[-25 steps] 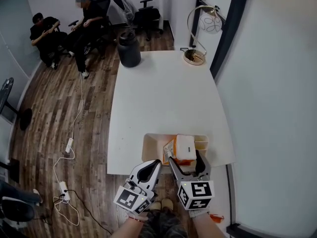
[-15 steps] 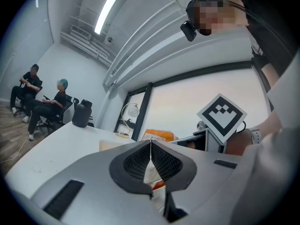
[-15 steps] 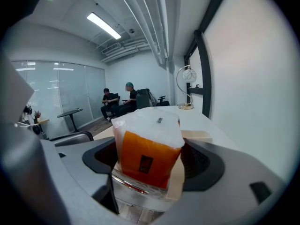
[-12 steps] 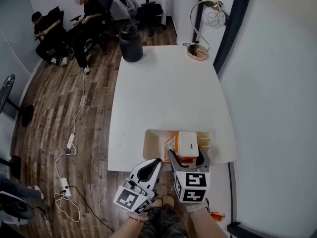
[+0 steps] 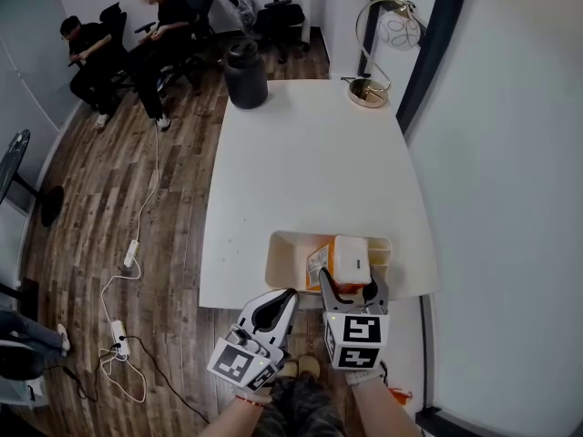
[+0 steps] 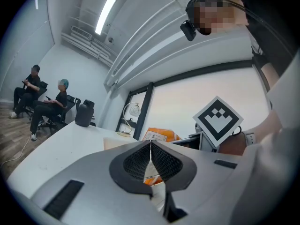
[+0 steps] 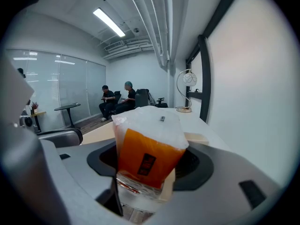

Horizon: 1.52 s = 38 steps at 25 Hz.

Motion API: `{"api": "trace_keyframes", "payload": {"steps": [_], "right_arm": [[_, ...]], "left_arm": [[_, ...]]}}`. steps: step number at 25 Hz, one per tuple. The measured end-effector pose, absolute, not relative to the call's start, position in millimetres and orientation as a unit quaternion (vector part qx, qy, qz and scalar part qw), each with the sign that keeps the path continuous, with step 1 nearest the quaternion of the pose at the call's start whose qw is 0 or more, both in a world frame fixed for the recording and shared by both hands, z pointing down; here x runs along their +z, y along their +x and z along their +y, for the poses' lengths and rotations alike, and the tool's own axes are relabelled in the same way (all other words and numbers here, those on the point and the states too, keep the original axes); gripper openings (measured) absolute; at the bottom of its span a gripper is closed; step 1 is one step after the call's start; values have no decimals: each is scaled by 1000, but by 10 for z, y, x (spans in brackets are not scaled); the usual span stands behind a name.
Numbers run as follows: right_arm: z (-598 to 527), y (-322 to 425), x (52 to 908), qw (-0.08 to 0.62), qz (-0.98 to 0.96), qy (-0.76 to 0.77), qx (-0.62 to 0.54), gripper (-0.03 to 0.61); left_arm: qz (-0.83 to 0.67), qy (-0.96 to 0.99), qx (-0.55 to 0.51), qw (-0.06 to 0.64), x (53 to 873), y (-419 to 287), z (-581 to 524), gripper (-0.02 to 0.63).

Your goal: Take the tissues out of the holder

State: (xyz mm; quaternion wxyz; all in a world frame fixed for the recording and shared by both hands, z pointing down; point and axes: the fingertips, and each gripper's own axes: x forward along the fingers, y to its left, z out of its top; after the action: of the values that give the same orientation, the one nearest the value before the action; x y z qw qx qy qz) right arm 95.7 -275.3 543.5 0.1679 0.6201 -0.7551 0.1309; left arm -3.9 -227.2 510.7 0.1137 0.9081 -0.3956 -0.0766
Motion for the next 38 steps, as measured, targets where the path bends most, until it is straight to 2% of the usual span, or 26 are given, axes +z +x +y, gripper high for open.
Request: {"api": "trace_keyframes", "payload": {"steps": [4, 26, 38], "right_arm": [[-2744, 937, 5376, 177, -758, 618, 109, 310], [-2601, 917, 4577, 97, -794, 596, 74, 299], [-2467, 901, 4226, 82, -804, 587, 53, 296]], "left_arm": [[-394, 909, -77, 115, 5102, -31, -2261, 14], [-386, 913, -94, 96, 4619, -34, -2255, 14], [-376, 919, -94, 79, 4347, -70, -2213, 14]]}}
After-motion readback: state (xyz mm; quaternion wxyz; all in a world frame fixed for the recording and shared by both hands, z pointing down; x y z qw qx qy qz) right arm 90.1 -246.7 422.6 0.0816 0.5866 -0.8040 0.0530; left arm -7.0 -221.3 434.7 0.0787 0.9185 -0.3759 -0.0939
